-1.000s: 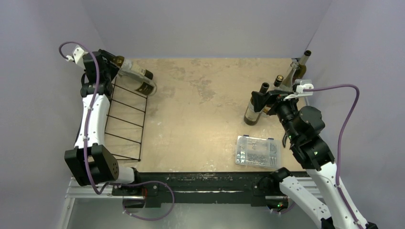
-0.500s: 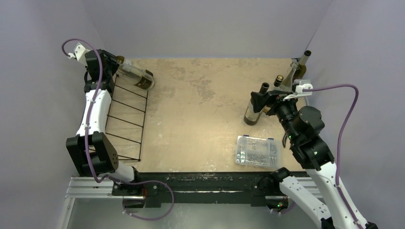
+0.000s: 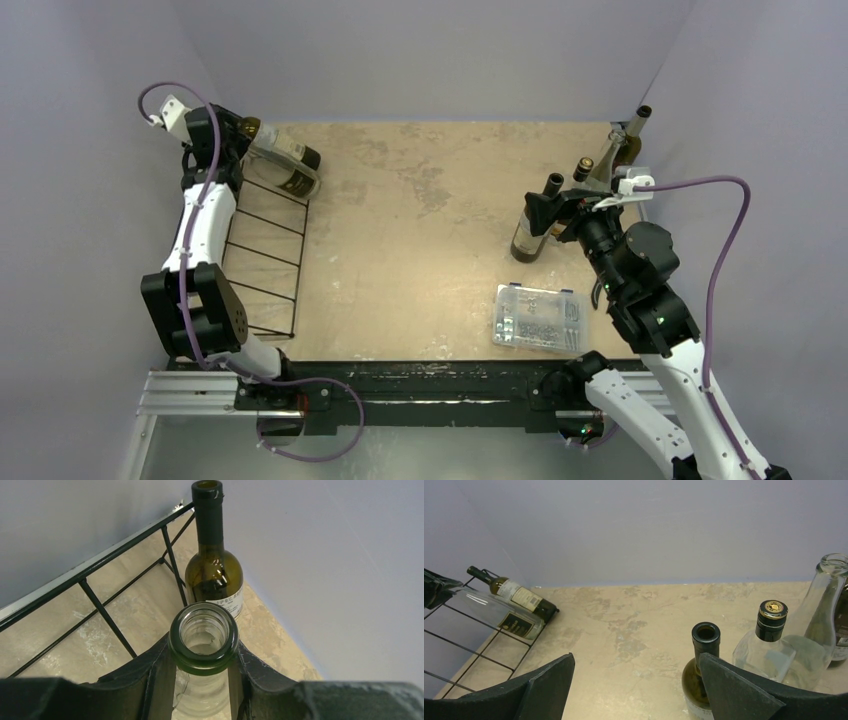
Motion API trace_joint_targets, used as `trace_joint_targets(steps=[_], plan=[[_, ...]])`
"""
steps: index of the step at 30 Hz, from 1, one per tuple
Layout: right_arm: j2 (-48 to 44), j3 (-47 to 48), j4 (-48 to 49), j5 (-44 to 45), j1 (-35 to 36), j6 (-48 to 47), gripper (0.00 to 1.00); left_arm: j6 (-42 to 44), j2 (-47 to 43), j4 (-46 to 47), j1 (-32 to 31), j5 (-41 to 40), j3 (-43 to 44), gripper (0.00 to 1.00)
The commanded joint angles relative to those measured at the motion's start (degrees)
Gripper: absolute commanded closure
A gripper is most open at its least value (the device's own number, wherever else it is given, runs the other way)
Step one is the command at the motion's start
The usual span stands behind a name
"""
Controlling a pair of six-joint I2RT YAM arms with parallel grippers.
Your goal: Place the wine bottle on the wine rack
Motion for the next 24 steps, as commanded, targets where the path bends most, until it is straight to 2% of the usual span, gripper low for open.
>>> trace_joint_targets(steps=[1, 14, 16, 21, 24], plan=[[0.61, -0.16, 1.44, -0.43, 0.28, 0.51, 0.01, -3.77, -0.23, 11.66, 0.60, 0.20, 3.44, 1.00], [0.89, -0.21, 1.59, -0.68, 0.29, 0.51, 0.01, -6.36, 1.50, 7.90, 1.35, -0.19, 3.09, 1.00], [0.91, -0.21, 1.57, -0.68, 0.24, 0.51, 0.01, -6.61, 1.59, 5.26, 1.48, -0.01, 3.15, 0.95], [0.62, -0.14, 1.53, -0.75, 0.32, 0.51, 0.01, -7.34, 1.73, 3.68, 1.81, 1.05, 3.01, 0.69], [0.71, -0.12, 1.62, -1.08, 0.30, 0.58, 0.01, -7.77, 1.47, 2.82, 2.02, 1.44, 3.01, 0.61]])
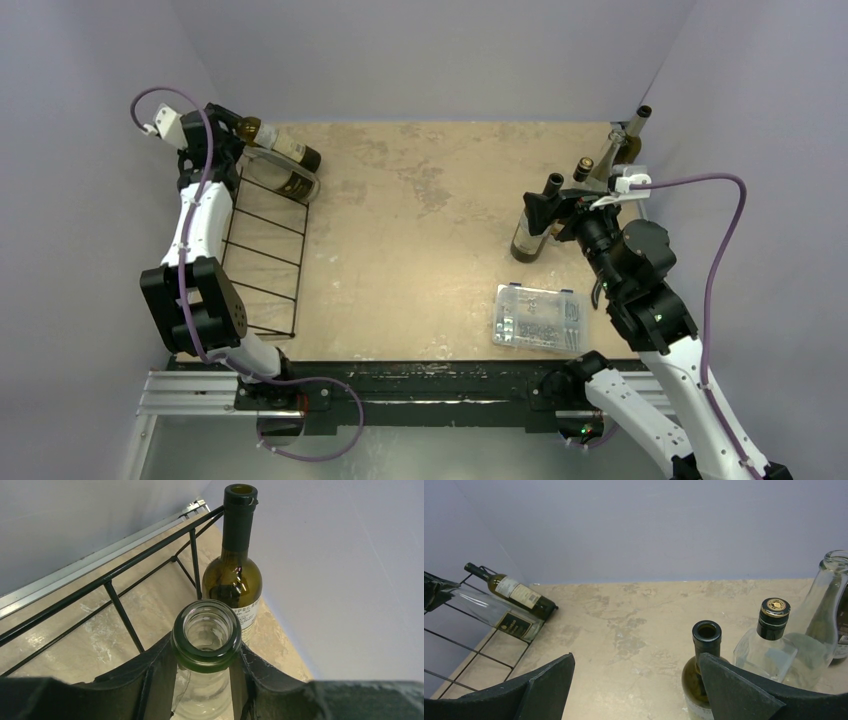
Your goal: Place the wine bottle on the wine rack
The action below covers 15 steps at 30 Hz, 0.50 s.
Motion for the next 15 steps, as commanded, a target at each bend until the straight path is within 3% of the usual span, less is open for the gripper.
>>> trace_joint_targets(steps=[1, 8, 15], plan=[[0.00, -0.08, 1.62, -1.05, 0.31, 0.53, 0.01, -3.98, -1.09, 3.97, 0.37, 1.90, 2.99, 0.59], [-0.23, 0.11, 1.38, -0.67, 0.26, 0.40, 0.01, -2.67, -1.26, 0.49, 0.64, 1.88, 3.92, 0.41], [0.46, 0.17, 0.95, -0.67, 0.29, 0.29, 0.01, -2.00, -2.19, -1.93, 0.80, 1.74, 4.03, 0.36]])
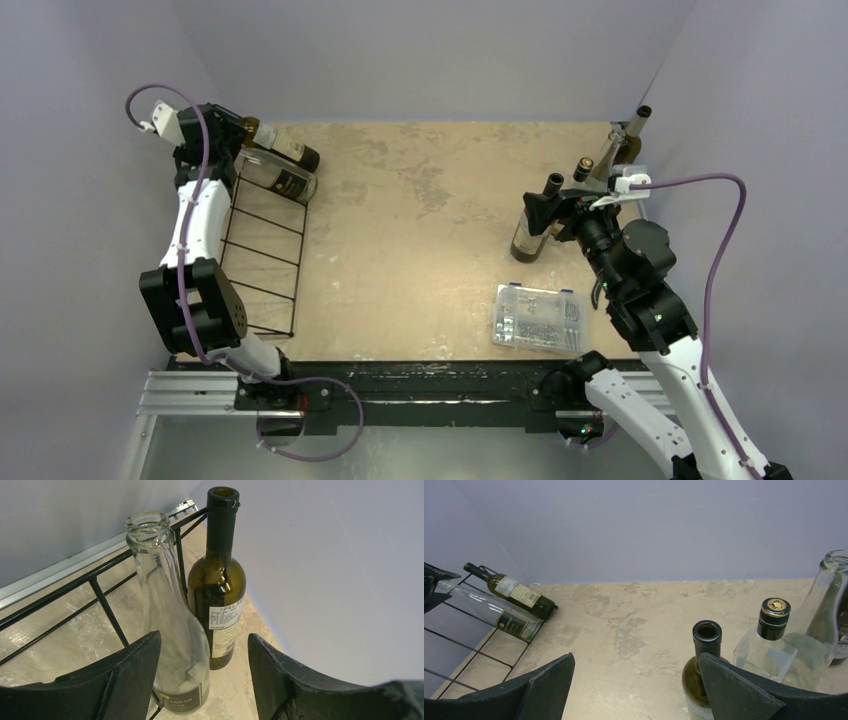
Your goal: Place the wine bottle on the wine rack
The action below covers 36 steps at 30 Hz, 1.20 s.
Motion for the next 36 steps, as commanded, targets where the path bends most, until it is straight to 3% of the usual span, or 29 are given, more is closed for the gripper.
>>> trace_joint_targets(steps=[1, 8, 14, 21, 25, 29, 36], plan=[[0.57, 0.24, 1.01, -0.56, 0.31, 0.23, 0.01, 0.29, -2.48, -1.28, 0.49, 0.88, 2.14, 0.36], [2.12, 0.46, 0.65, -0.64, 0.33, 0.22, 0.01, -0.73, -6.57, -4.10, 0.42, 5.15, 0.69, 0.34], [3.30, 0.45, 0.06, -0.03, 0.33, 0.20, 0.01, -1.51, -12.76, 1.60, -1.86, 13.14, -6.00, 0.34], [5.35, 2.22, -2.11, 0.54, 0.29, 0.71, 0.01, 5.32, -19.46, 5.27, -15.04, 14.38, -10.35, 0.34], [6.03, 3.37, -4.64, 1.60, 0.33, 1.41, 0.01, 5.88, -20.43, 6.08, -20.64, 21.13, -10.58, 0.33], [6.45, 5.16, -8.16, 4.25, 0.31, 1.90, 0.01, 15.36, -21.93, 3.26, -27.42, 21.90, -8.55, 0.32], [7.41, 7.26, -14.26, 9.47, 0.29, 3.66, 0.01, 22.89, -26.50, 6.19, -35.13, 20.97, -12.77, 0.32]])
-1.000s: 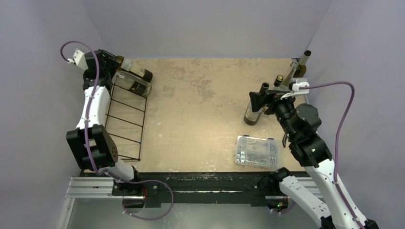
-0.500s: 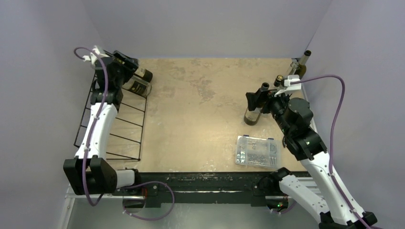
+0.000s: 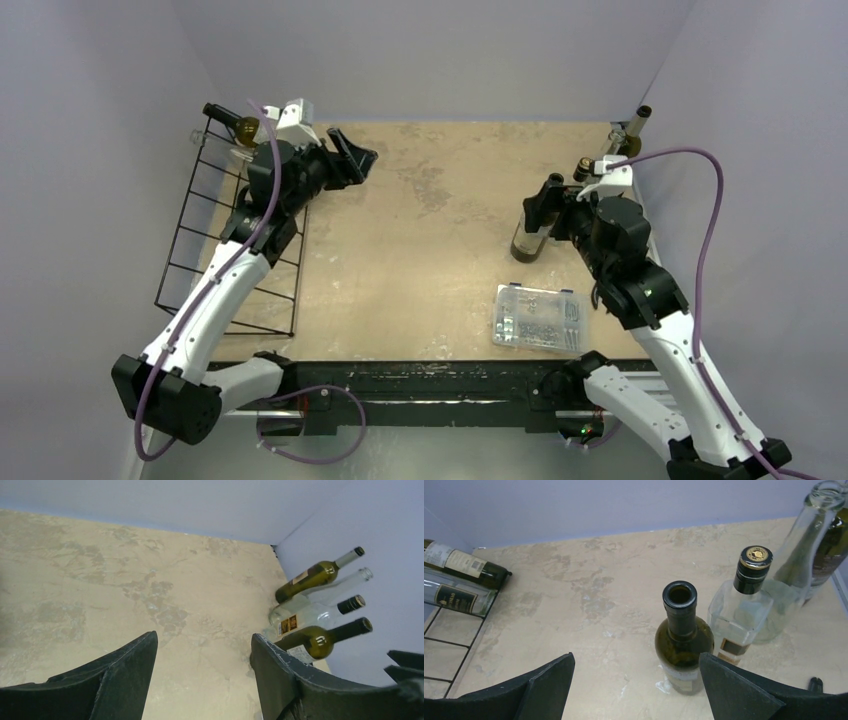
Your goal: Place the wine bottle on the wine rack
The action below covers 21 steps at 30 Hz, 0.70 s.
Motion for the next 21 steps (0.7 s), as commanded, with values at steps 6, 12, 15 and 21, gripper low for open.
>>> trace_joint_targets(steps=[6, 12, 15, 21], plan=[[-0.59, 4.27, -5.69, 4.45, 0.25, 3.11, 0.01, 5.05, -0.24, 8.59, -6.01, 7.29, -1.13, 0.31], [-5.32, 3.78, -5.38, 3.67, 0.25, 4.11, 0.01, 9.43, 0.27, 13.49, -12.25, 8.98, -3.99, 0.24], [-7.83, 2.40, -4.80, 1.83, 0.26, 5.20, 0.01, 14.49, 0.79, 14.02, -17.71, 7.77, -4.63, 0.23], [-12.25, -0.09, -3.14, -1.58, 0.21, 6.22, 0.01, 14.78, 2.32, 20.67, -23.80, 4.36, -7.83, 0.23]])
